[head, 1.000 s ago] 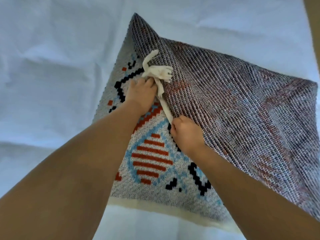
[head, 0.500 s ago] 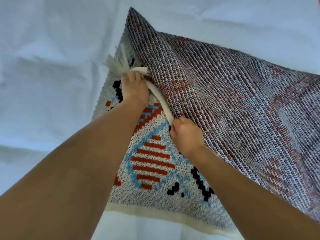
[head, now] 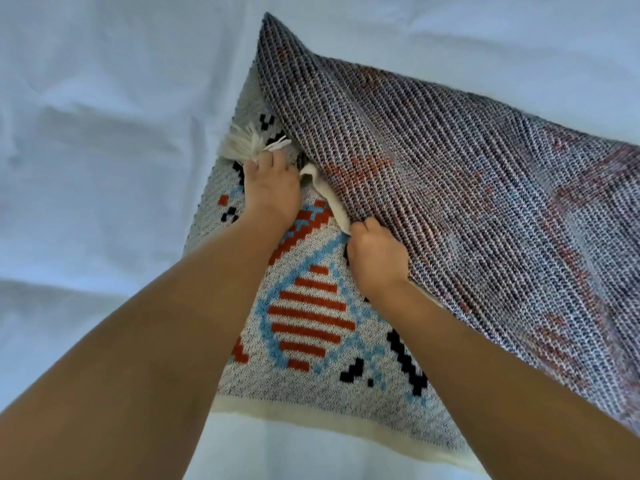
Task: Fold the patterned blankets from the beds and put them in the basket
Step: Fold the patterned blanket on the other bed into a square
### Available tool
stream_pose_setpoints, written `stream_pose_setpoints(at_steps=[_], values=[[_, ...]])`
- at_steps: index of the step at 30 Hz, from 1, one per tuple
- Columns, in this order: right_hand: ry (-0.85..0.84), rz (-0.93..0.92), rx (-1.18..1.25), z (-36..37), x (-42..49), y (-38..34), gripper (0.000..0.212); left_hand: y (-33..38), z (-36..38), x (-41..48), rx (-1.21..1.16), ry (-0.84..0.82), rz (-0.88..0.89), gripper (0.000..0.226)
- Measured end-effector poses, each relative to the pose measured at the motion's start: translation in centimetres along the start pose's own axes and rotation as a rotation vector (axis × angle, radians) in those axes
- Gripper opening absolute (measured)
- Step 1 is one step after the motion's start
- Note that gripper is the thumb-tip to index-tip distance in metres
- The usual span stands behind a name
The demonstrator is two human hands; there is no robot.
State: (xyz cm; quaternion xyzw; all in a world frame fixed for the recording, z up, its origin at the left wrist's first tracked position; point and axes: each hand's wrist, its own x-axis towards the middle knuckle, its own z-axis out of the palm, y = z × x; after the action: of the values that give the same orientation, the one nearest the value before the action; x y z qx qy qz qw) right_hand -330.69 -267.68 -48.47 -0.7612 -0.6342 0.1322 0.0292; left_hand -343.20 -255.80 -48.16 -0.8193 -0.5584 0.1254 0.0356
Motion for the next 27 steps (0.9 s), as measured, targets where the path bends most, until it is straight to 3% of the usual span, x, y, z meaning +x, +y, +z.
stream_pose_setpoints(at_steps=[6,11,16,21,27], values=[[-0.019,-0.126,0.029,0.3,-3.1,-2.2,0.011,-3.1,0.7,-6.3,-0.102,0.005,-0.049,0.029],[-0.196,-0.216,0.011,1.4,-7.9,-5.7,0.024,-7.4,3.0,-16.7,-0.13,-0.18,-0.133,0.03],[-0.328,-0.299,-0.025,3.0,-12.9,-10.1,0.024,-10.7,5.4,-24.4,-0.112,-0.302,-0.227,0.036],[-0.279,-0.321,-0.049,3.6,-16.1,-12.5,0.011,-12.6,6.2,-29.4,-0.107,-0.257,-0.278,0.028],[-0.327,-0.39,-0.038,3.8,-17.4,-11.7,0.022,-13.1,6.3,-33.0,-0.092,-0.259,-0.234,0.012]])
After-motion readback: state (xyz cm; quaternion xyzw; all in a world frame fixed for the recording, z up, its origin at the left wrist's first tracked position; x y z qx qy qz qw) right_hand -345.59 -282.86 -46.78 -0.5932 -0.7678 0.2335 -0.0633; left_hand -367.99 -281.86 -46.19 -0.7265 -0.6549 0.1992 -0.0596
